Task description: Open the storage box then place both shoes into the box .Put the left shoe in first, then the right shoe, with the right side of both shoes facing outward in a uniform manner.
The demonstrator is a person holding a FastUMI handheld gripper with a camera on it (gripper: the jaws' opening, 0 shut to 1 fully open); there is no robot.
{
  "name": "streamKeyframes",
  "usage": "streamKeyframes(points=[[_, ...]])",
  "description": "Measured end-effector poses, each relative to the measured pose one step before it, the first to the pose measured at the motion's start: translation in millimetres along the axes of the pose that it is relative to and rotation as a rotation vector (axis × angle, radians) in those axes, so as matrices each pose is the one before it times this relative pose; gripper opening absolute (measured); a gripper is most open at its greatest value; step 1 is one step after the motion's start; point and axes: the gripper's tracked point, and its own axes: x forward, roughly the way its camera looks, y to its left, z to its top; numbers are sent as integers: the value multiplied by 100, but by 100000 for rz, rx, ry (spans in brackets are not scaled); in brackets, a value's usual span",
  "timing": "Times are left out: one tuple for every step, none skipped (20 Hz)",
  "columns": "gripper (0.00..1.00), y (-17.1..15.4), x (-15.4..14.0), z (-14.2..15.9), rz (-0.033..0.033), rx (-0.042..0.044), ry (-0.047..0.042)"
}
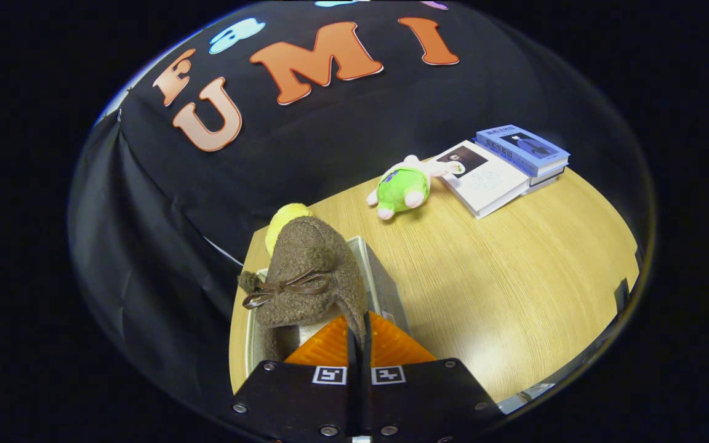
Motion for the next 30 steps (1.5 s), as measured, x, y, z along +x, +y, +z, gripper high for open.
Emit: streamKeyframes(points=[[0,-52,324,-367,-1094,-693,896],[0,120,229,-444,-635,-315,960],[0,23,292,-447,-397,71,1220],[1,105,174,-473,-24,139,1055],[2,196,213,-393,1,-1070,1144],[3,115,-12,-352,63,-1262,1039],[3,311,-46,-150,1090,-532,172],[10,413,-175,-31,1218,129,276],[16,340,-331,265,1073,244,-75],[27,338,-276,430,1523,429,-908],[35,256,-499,153,1505,454,788],[52,309,-377,703,715,-548,-1653],[70,-144,-694,865,-372,-1027,-2331],[87,-265,-479,730,-680,-1056,-1825],[94,-305,-514,976,-1080,-1257,-1872],[98,-462,-386,753,-753,-1355,-2472],[98,-572,-461,939,-1160,-1129,-2434],[98,-426,-502,1041,-687,-897,-2539],[99,-530,-416,970,-686,-597,-2218],[98,-640,-582,1000,-638,-476,-2145],[98,-736,-676,1302,-919,-914,-2908],[98,-704,-587,1334,-642,-1441,-2836],[98,-826,-626,1388,-799,-1541,-3317],[98,-1715,-119,1298,-793,-2092,-2878],[98,-1276,-682,1280,-1513,-1769,-2647],[98,-1295,-769,1291,-1575,-1258,-3176],[98,-1067,-648,1191,-1063,-1116,-2867],[98,-1180,-707,928,-935,-137,-1879],[98,-1028,-770,870,28,106,-1992],[98,-981,-816,961,-852,90,-2302]])
